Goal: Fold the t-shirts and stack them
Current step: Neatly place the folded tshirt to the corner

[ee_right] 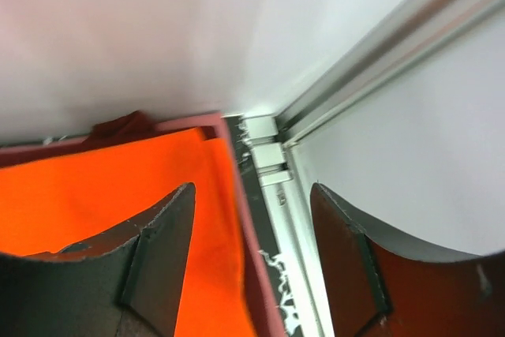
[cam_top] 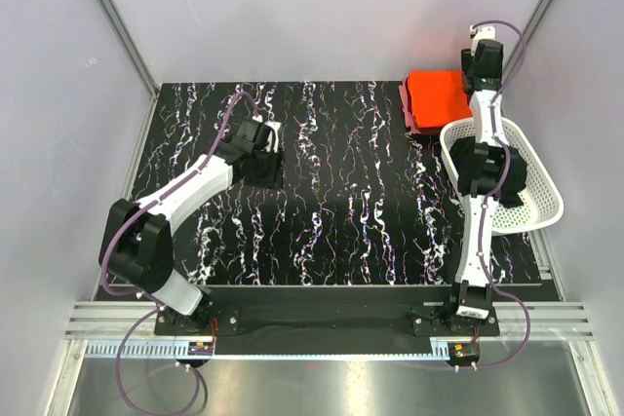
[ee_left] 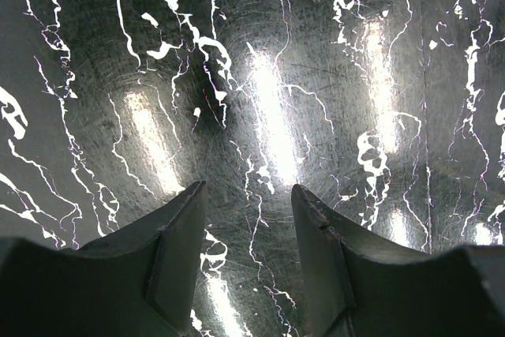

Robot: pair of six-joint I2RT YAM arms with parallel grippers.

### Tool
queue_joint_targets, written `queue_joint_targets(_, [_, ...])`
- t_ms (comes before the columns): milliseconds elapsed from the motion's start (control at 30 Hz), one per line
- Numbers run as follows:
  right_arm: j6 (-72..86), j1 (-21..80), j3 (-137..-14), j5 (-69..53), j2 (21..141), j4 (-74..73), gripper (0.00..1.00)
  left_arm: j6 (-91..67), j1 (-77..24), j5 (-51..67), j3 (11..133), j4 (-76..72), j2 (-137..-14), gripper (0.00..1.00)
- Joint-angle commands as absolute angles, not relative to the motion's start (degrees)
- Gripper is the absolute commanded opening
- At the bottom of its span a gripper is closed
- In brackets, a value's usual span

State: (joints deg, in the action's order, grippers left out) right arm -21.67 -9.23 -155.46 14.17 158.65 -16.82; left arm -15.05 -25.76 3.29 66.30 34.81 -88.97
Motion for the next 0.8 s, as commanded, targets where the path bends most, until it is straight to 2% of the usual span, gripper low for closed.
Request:
queue_joint_targets(0, [-18.9,-10.2,-157.7,17.0,155.3,-11.4,0.67,-16.2,-25.4,4.7,67.7,33.7,-86.2,0.52])
queue_joint_targets(300, [-14.2,-6.5,-151.4,17.2,140.2,-21.7,0.69,-17.8,-25.4,5.6,65.3,30.6,-79.6,0.52])
queue_joint_targets(433, [-3.0,-4.3,-147.8,10.9,129.3,-30.0,0.71,-19.2,-25.4,9.4,64.0,27.8,-75.1,0.53])
queue_joint_targets(533, [5.2,-2.1,-138.2,1.2,119.5,-33.0,0.72,-21.7,-25.1,12.4,61.7,24.2,-71.6,0.55])
queue_joint_targets(600, [9.0,-0.7,-125.5,-6.6,113.6,-30.4,0.74,-24.7,-24.5,15.5,58.3,20.8,-68.0,0.57])
queue_joint_targets(633, [12.4,1.6,-115.0,-12.2,107.3,-25.9,0.74,-25.9,-24.3,16.7,57.0,19.8,-66.5,0.57])
queue_joint_targets(700, [16.1,3.6,-104.0,-16.4,100.8,-20.8,0.77,-29.8,-24.1,20.2,52.7,15.9,-62.7,0.57])
queue_joint_targets(733, [21.1,4.7,-92.4,-21.3,94.5,-14.2,0.78,-31.2,-24.0,21.3,50.9,14.3,-61.2,0.58])
queue_joint_targets(767, [24.1,6.5,-86.3,-23.6,91.4,-10.5,0.79,-33.9,-23.9,22.7,46.8,10.8,-57.7,0.60])
